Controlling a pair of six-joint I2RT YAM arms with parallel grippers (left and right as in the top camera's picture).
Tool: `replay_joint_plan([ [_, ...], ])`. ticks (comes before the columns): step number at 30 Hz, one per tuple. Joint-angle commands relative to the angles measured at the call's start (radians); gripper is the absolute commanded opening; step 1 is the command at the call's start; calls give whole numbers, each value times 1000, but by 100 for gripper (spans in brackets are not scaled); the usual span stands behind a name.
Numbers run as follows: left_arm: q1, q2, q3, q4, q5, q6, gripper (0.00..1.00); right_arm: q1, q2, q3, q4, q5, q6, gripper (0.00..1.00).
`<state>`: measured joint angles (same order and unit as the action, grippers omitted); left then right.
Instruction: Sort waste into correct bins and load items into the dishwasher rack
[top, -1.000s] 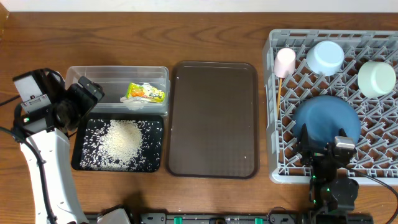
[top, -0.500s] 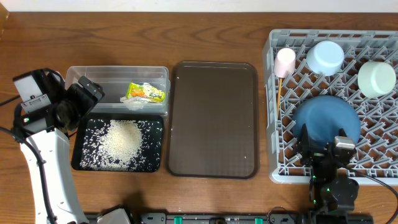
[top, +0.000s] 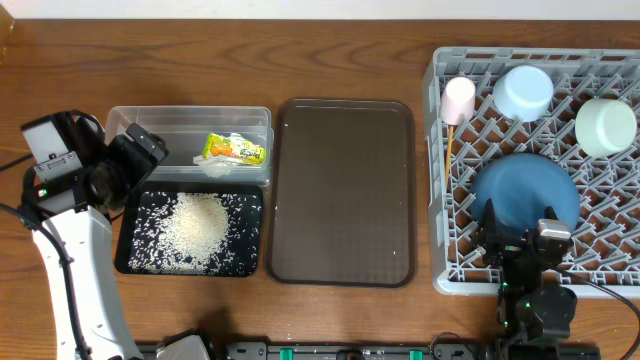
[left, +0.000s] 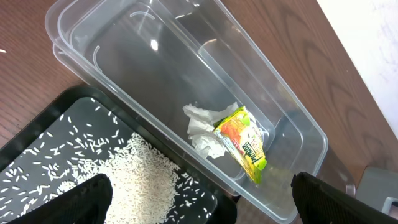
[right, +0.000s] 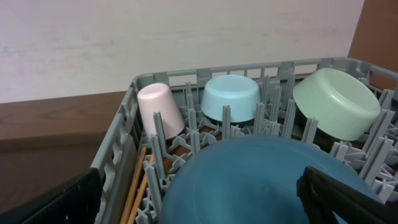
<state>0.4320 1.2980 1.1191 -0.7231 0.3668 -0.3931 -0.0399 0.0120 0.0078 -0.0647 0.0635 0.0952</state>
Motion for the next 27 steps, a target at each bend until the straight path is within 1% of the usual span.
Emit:
replay_joint_plan([
  [1,-3,7,16,-7,0,-5,95,-10,-5,-2,-3,0,9,99],
  [5,-61,8,-5,-42,5,-5,95,-10,-5,-2,-3,0,9,99],
  [8,-124,-17,-39,-43,-35,-4,95,-10,-5,-2,-3,0,9,99],
  [12,-235,-74,-111,-39,-151,-5,95,-9,-5,-2,-3,0,9,99],
  [15,-330,-145,-204,16,-247,-5,95,-10,-5,-2,-3,0,9,99],
  [18,-400,-238,-336,143,-316,-4,95,-10,-5,-2,-3,0,9,99],
  [20,-424,-294,-431,251,-332,-4,95,-10,-5,-2,-3,0,9,99],
  [24,-430,-423,-654,542,-330,-5,95,-10,-5,-2,-3,0,9,99],
  [27,-430,-511,-793,710,-330,-5,95,-10,-5,-2,-3,0,9,99],
])
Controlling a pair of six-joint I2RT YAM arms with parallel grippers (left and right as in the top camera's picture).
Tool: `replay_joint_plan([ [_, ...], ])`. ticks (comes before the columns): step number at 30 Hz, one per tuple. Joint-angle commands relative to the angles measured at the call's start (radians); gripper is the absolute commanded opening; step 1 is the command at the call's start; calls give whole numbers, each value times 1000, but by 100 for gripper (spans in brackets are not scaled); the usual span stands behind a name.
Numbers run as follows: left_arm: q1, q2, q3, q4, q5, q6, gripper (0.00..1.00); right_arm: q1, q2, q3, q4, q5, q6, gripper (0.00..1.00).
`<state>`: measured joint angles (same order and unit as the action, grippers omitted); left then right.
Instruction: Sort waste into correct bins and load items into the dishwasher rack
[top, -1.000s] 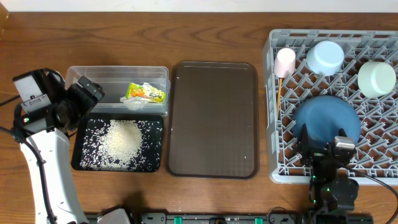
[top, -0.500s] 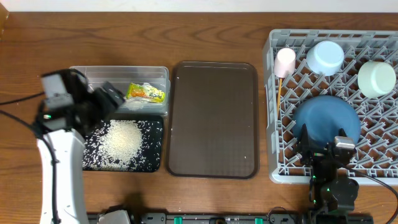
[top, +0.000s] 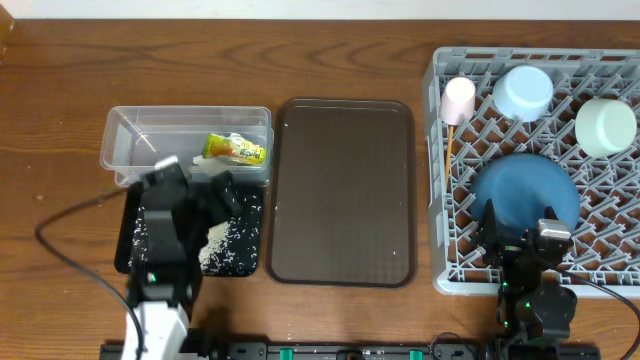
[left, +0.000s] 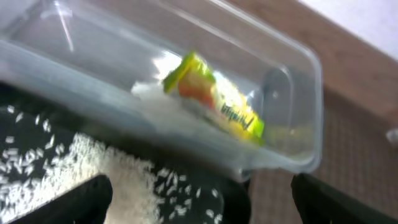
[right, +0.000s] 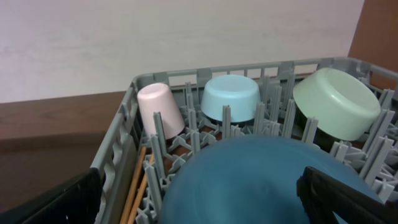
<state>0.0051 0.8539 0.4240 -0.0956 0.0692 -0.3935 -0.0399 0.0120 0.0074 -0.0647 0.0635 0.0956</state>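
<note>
A clear plastic bin (top: 130, 150) holds a yellow-green snack packet (top: 235, 150) (left: 214, 99) and a crumpled white tissue (left: 155, 93). In front of it lies a black tray (top: 245, 262) spread with rice (left: 106, 168). My left gripper (top: 195, 205) (left: 199, 205) hangs open over that tray, with nothing between its fingers. The grey dishwasher rack (top: 437, 150) holds a pink cup (right: 158, 109), a light blue bowl (right: 231, 99), a pale green bowl (right: 339, 102), a blue plate (right: 261, 180) and wooden chopsticks (right: 134, 183). My right gripper (top: 515, 228) (right: 205, 202) is open over the plate at the rack's near edge.
A bare brown serving tray (top: 345, 190) lies between the bins and the rack. The left arm's cable (top: 70, 215) loops over the table at the left. The wooden table edge runs along the front.
My left gripper was at the far left beside the clear bin; now it is over the black rice tray, lower and nearer the bin. It is still open. The right arm has not moved.
</note>
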Motion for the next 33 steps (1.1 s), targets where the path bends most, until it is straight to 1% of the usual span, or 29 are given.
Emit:
replay_joint_plan([
  [1,-3,-92,-134,126,-33,-4,95,-9,-5,-2,-3,0,8,99],
  [4,-2,-170,-232,225,-34,-4,95,-10,-5,-2,-3,0,8,99],
  [7,-2,-250,-313,278,-37,-4,95,-9,-5,-2,-3,0,8,99],
  [10,-2,-320,-371,294,-37,-4,95,-9,-5,-2,-3,0,8,99],
  [15,-2,-409,-420,292,-37,-4,95,-10,-5,-2,-3,0,8,99],
  [18,-2,-462,-420,237,-37,2,95,-10,-5,-2,-3,0,8,99],
  [24,-2,-585,-420,70,-37,80,95,-10,-5,-2,-3,0,8,99],
  [26,-2,-623,-420,21,-37,87,95,-10,-5,-2,-3,0,8,99],
  [33,-2,-726,-420,25,-45,168,95,-10,-5,-2,-3,0,8,99],
])
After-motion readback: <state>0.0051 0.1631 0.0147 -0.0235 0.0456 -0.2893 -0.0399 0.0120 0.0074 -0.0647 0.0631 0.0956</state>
